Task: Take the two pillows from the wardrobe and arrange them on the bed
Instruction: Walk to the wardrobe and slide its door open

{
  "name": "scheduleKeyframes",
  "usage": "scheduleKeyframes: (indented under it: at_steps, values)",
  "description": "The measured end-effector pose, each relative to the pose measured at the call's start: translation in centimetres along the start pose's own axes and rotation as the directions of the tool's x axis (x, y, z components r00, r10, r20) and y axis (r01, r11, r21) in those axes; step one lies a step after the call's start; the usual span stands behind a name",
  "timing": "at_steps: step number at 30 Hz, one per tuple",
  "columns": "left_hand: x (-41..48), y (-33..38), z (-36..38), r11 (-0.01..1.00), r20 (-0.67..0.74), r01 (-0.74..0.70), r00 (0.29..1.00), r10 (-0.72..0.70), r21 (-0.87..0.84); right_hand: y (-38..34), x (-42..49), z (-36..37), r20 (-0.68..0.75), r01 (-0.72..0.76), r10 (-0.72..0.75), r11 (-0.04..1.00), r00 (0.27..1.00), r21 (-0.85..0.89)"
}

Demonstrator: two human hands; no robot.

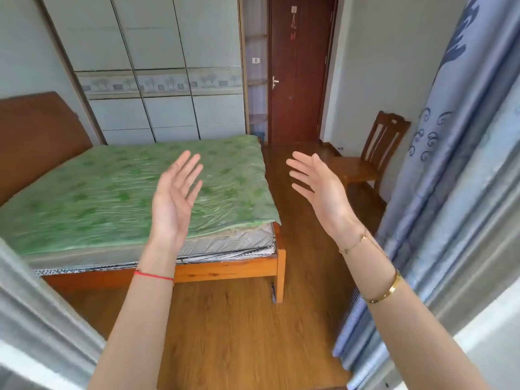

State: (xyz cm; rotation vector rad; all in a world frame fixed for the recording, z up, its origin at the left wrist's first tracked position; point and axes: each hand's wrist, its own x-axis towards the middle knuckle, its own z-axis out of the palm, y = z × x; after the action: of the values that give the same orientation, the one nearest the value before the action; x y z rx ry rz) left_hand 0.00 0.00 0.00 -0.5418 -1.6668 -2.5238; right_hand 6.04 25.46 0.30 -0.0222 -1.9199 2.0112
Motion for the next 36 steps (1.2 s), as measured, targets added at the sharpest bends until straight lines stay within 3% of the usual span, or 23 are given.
scheduleKeyframes:
  at_steps: [6, 16, 36]
  values:
    - [2.7, -2.9, -1.1, 0.996, -0.034, 0.095, 0.995, -0.095, -0.003, 2.5, 3.2, 1.3, 0.012, -0.056, 0.056, 0.998, 0.998, 0.015]
    - [11.4, -8.4, -0.8, 0.994, -0.07, 0.114, 0.991, -0.113, 0.006, 7.9, 12.3, -0.2, 0.014, -0.101, 0.1, 0.994, 0.995, 0.048]
    - [38.1, -21.6, 13.2, 0.979, 0.044, 0.202, 0.979, -0.2, -0.039, 11.8, 38.7, -12.7, -0.05, -0.173, 0.179, 0.979, 0.983, 0.106]
